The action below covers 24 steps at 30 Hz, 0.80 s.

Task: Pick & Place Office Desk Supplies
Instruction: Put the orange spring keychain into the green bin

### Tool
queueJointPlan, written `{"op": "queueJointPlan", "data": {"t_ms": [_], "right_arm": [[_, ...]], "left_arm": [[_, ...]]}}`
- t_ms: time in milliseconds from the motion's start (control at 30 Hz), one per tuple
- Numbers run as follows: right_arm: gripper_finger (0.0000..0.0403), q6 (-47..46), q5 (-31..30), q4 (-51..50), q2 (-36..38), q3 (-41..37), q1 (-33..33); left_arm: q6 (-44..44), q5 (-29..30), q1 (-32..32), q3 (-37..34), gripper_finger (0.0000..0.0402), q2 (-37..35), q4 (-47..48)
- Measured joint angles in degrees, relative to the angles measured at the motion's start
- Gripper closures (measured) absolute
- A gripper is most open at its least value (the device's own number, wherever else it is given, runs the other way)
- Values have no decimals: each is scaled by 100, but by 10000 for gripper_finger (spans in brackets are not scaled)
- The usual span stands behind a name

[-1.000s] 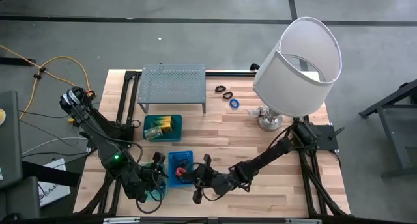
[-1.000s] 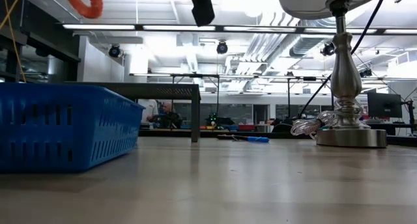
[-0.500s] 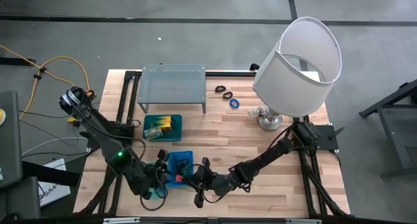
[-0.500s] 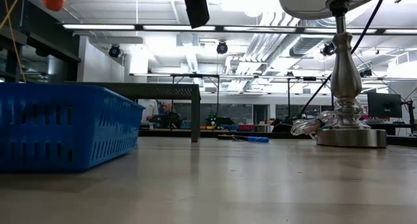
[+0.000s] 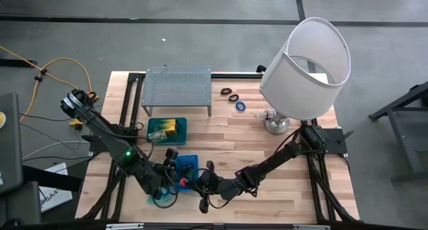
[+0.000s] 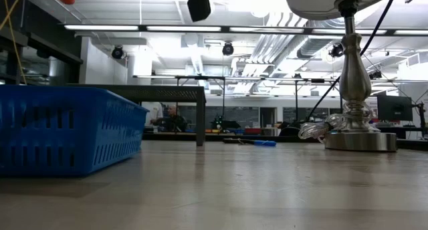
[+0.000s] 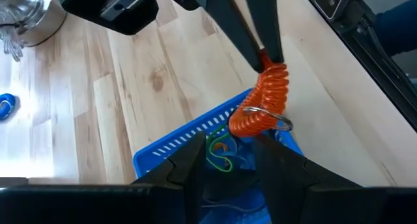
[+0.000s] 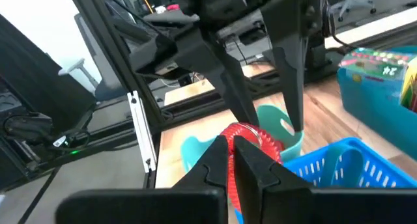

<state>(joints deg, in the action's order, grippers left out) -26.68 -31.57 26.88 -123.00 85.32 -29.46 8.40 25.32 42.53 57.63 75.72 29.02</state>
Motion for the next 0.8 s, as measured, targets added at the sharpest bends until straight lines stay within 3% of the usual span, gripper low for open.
{"op": "queueJointPlan", "data": {"t_ms": [467, 800], "right_arm": [[399, 276, 1, 243, 0, 0, 77], [399, 300, 2, 257, 0, 0, 75]], "left_arm": [[-870, -158, 130, -2, 281, 0, -621], [-891, -155, 124, -4, 282, 0, -687]]}}
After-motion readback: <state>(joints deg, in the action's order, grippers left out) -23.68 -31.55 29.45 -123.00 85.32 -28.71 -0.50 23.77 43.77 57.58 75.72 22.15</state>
